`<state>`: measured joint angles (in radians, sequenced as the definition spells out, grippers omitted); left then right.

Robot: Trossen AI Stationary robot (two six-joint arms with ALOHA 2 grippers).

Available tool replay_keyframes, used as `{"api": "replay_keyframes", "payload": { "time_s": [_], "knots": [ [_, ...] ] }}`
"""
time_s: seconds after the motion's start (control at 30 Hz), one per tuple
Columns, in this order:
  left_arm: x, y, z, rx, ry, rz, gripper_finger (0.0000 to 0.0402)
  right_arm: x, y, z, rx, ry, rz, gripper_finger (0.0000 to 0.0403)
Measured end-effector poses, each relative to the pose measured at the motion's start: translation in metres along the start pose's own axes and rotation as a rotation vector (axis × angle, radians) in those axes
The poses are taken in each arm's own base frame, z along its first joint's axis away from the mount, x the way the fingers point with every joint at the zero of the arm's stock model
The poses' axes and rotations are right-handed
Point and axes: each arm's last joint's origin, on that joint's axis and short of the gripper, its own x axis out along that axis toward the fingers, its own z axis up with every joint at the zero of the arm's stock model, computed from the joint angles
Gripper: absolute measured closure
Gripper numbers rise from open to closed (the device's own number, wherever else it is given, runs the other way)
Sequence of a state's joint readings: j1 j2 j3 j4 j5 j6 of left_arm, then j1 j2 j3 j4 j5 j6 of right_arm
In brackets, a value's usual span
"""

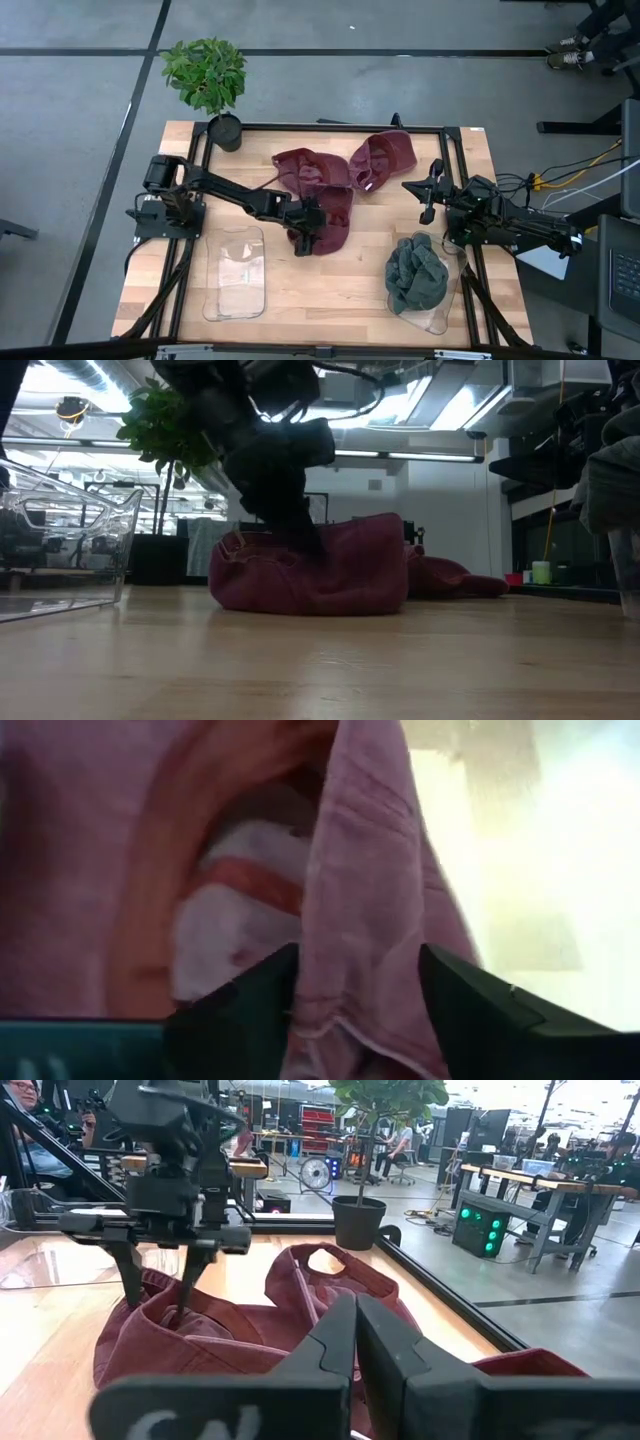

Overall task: Pick & Place hat
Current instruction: Put the bottom left red cap into the left transparent bin

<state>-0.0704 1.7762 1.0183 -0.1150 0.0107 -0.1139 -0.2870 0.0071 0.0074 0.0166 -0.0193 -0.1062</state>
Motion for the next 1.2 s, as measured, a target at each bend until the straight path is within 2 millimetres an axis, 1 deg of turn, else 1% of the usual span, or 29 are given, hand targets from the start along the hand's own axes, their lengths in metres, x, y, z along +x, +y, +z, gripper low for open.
{"api": "replay_keyframes", "payload": {
  "time_s": [0.1, 0.23, 0.27, 0.3, 0.4, 0.5, 0.6, 0.7, 0.8, 0.93, 1.03, 1.2],
  "knots": [
    [0.001, 0.000, 0.001, -0.097, 0.003, -0.067, 0.0262, 0.000, 0.000, 0.000, 0.000, 0.000, 0.000, 0.0389],
    [-0.006, -0.002, 0.004, -0.171, -0.006, -0.148, 0.0369, 0.000, 0.000, 0.000, 0.000, -0.001, 0.000, 0.0389],
    [-0.009, -0.002, 0.006, -0.190, -0.016, -0.164, 0.0384, 0.000, 0.000, 0.000, 0.000, 0.000, 0.000, 0.0389],
    [-0.011, -0.001, 0.008, -0.208, -0.018, -0.185, 0.0389, 0.000, 0.000, 0.000, 0.000, 0.000, 0.000, 0.0389],
    [-0.017, 0.002, 0.013, -0.283, -0.034, -0.293, 0.0395, 0.000, 0.000, 0.000, 0.000, 0.000, 0.000, 0.0389],
    [-0.028, 0.007, 0.025, -0.373, -0.094, -0.429, 0.0396, 0.000, 0.000, 0.000, 0.000, 0.000, 0.000, 0.0389],
    [-0.044, 0.012, 0.040, -0.418, -0.192, -0.546, 0.0397, 0.000, 0.000, 0.000, 0.000, 0.000, 0.001, 0.0389],
    [-0.066, 0.018, 0.056, -0.435, -0.325, -0.618, 0.0396, 0.000, 0.000, 0.000, 0.000, -0.001, 0.000, 0.0389],
    [-0.091, 0.026, 0.069, -0.444, -0.463, -0.642, 0.0397, 0.000, 0.000, 0.000, 0.000, 0.000, 0.000, 0.0389],
    [-0.126, 0.037, 0.079, -0.478, -0.624, -0.630, 0.0396, 0.000, 0.000, 0.000, -0.003, -0.001, 0.000, 0.0389],
    [-0.149, 0.042, 0.084, -0.497, -0.731, -0.601, 0.0397, 0.000, 0.000, 0.000, -0.022, -0.002, 0.000, 0.0389],
    [-0.177, 0.044, 0.085, -0.528, -0.845, -0.546, 0.0397, 0.000, 0.000, 0.001, 0.078, -0.008, 0.000, 0.0389]
  ]
}}
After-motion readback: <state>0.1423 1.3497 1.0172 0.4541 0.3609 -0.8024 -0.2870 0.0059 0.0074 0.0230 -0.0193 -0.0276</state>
